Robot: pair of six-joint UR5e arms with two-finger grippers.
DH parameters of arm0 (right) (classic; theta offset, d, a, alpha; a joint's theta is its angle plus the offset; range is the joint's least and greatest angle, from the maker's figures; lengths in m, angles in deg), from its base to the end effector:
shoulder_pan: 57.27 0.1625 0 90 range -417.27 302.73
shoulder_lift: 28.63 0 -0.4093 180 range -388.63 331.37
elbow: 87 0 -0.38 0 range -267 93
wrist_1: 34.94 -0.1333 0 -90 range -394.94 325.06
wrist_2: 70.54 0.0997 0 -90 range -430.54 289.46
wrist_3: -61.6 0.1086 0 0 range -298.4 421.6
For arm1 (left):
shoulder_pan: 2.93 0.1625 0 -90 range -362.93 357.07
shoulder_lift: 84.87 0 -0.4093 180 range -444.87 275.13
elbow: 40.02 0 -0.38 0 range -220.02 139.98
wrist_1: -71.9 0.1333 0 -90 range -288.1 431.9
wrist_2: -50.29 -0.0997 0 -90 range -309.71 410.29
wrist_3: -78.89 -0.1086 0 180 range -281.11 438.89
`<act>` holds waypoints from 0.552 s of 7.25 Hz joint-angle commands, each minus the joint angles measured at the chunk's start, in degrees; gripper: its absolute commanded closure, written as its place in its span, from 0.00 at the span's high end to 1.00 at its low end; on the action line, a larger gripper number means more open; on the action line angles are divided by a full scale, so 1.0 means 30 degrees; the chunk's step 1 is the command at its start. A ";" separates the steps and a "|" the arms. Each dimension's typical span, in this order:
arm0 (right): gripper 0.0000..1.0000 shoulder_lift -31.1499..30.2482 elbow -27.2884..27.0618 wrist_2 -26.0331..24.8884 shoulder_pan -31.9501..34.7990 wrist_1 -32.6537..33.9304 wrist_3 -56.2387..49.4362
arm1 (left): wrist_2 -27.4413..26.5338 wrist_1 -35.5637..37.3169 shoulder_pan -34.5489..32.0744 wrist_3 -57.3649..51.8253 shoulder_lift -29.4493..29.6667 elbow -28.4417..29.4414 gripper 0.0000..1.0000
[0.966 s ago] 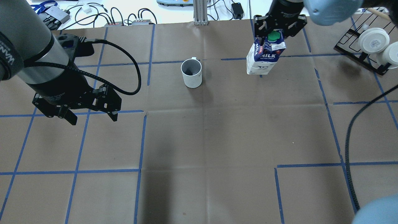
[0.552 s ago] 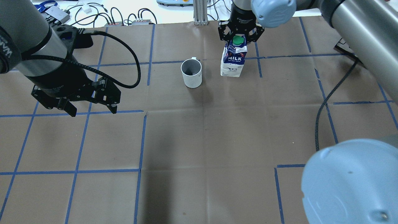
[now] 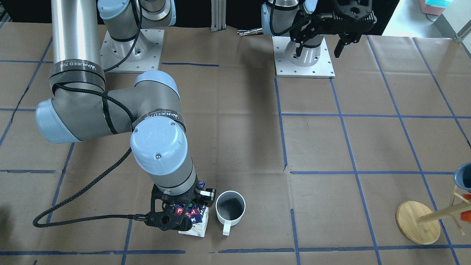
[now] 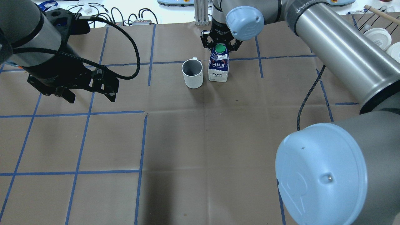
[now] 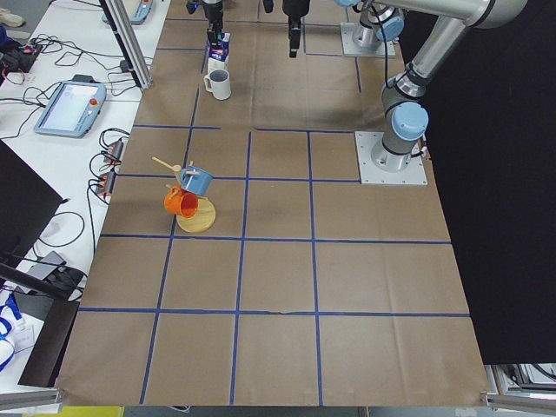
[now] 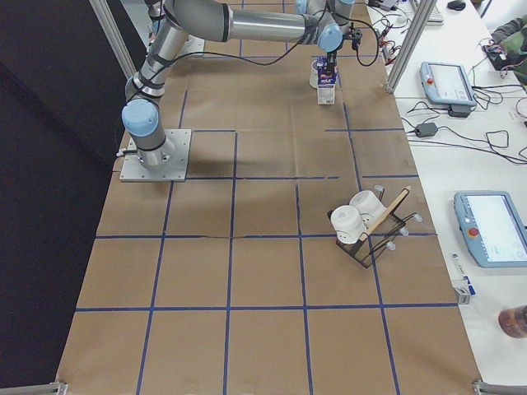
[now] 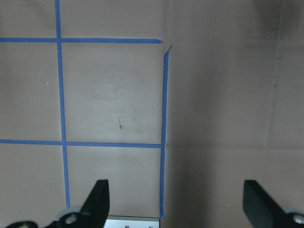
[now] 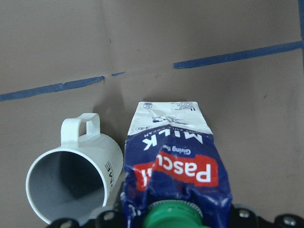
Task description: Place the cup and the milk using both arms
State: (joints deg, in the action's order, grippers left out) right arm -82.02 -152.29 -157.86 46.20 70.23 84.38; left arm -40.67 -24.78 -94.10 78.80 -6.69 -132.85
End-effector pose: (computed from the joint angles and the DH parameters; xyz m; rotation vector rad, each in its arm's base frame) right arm 0.3027 -0.6696 0.3101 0.2478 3.0688 -0.0611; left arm -0.1395 -0.3927 0.5180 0.0338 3.1244 -0.0632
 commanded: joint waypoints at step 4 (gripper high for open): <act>1.00 -0.0976 0.0085 0.0103 -0.0412 -0.0889 -0.2707 | 0.0053 -0.0323 0.0066 -0.0293 -0.0162 0.0242 1.00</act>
State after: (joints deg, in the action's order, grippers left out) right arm -83.07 -151.58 -157.44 45.69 68.93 81.20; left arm -40.53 -25.58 -93.97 77.89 -7.13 -132.07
